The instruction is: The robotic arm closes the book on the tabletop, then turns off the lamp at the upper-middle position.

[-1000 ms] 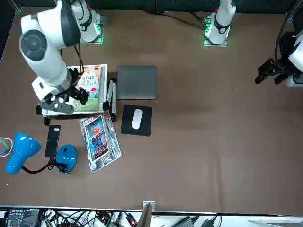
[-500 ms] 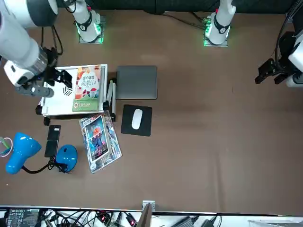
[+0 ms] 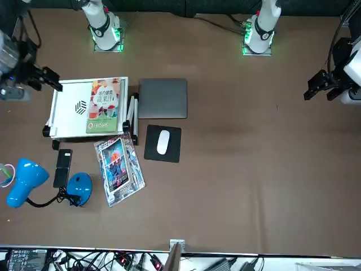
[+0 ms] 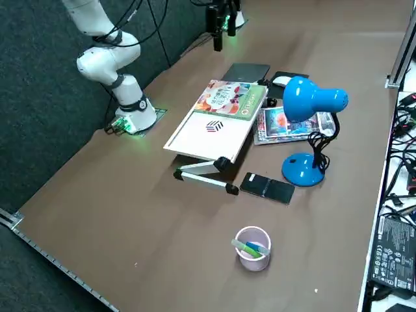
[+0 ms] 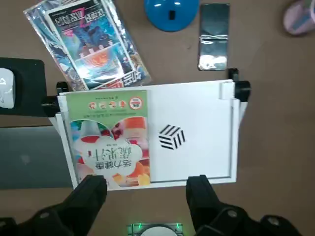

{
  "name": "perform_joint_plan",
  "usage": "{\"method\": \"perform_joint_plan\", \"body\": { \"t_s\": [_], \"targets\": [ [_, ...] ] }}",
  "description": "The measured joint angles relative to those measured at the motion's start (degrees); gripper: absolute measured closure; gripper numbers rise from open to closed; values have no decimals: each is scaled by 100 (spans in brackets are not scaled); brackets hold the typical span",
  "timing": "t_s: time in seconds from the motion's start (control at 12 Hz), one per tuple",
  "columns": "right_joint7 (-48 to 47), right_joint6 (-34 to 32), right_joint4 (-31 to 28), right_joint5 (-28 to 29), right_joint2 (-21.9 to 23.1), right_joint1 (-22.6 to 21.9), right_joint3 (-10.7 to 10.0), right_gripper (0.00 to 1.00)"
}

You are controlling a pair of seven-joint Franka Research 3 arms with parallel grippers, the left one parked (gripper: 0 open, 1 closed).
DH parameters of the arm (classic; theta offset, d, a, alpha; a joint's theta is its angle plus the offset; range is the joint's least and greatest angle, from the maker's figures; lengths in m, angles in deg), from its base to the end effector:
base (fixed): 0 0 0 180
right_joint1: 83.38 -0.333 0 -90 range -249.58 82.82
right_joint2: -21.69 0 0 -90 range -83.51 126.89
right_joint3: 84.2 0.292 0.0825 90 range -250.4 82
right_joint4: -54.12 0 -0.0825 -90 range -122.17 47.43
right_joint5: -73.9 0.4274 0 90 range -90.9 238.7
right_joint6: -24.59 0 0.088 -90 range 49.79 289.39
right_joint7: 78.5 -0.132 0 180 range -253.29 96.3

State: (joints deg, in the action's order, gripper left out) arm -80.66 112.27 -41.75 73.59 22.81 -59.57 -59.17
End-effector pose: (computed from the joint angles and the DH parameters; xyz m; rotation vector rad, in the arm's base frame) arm 0.5808 0.0132 0.5305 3.1181 -0.0263 -0.1948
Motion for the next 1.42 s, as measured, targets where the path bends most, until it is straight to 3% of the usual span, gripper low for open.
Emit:
{"method": "perform_joint_plan", "body": {
  "t_s": [0.25,0.75,1.42],
  "targets": [
    [154,-229,-2,55,264,-702,-1059,0],
    [176,-311,70,67,368,-1831,-2499,0],
    [162,-100,590,64,-194,-2128,-2543,0]
  ]
}}
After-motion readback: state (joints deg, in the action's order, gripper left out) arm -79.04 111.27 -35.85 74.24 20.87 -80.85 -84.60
